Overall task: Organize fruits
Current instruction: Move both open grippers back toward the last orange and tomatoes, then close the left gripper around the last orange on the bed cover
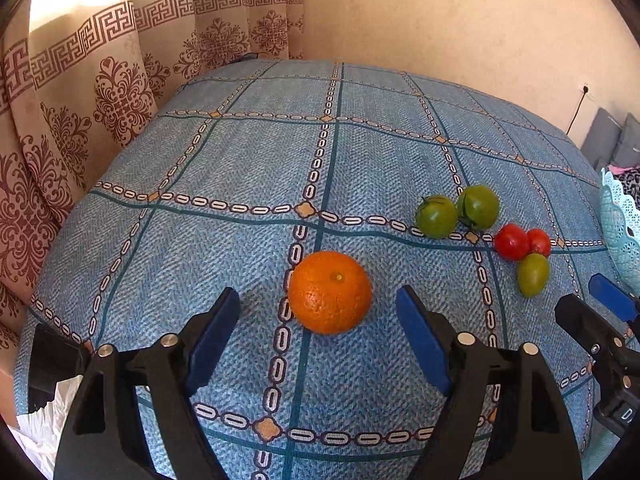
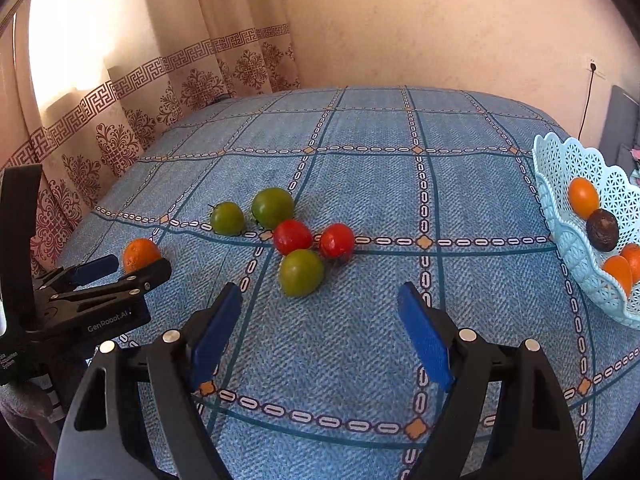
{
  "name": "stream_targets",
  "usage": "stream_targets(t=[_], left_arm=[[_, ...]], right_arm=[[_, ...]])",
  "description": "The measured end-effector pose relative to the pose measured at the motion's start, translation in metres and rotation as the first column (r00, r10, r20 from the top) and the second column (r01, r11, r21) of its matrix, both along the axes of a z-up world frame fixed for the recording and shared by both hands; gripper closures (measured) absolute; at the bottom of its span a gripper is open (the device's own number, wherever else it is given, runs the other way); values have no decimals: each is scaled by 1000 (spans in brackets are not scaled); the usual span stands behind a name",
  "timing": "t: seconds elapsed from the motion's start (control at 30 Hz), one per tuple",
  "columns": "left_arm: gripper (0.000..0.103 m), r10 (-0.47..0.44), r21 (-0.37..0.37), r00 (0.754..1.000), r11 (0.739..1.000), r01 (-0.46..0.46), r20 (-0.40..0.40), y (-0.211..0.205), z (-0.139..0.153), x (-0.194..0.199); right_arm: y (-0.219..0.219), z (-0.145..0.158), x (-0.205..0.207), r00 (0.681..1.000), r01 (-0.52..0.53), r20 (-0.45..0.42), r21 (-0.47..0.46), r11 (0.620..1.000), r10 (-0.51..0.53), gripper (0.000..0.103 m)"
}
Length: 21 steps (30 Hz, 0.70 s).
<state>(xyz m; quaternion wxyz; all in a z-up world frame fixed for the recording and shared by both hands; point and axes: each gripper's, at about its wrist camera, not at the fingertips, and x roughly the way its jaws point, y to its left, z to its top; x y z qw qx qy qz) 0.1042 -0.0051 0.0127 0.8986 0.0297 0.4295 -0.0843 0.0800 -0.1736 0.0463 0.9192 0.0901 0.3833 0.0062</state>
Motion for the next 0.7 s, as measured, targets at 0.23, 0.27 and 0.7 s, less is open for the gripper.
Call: stream_targets(t=[0.23, 0.27, 0.7], left_arm=[[61, -14, -17, 1000, 1000, 14, 23, -2, 1, 7], [64, -19, -24, 999, 1000, 19, 27, -2, 1, 8], [65, -15, -47, 999, 999, 18, 48, 0, 2, 5]], right_arm=[[2, -3, 4, 1000, -3, -19, 16, 1000, 3, 21], [2, -4, 4, 1000, -4, -20, 16, 1000, 4, 21], [2, -17, 28, 998, 10, -62, 33, 999, -8, 41]])
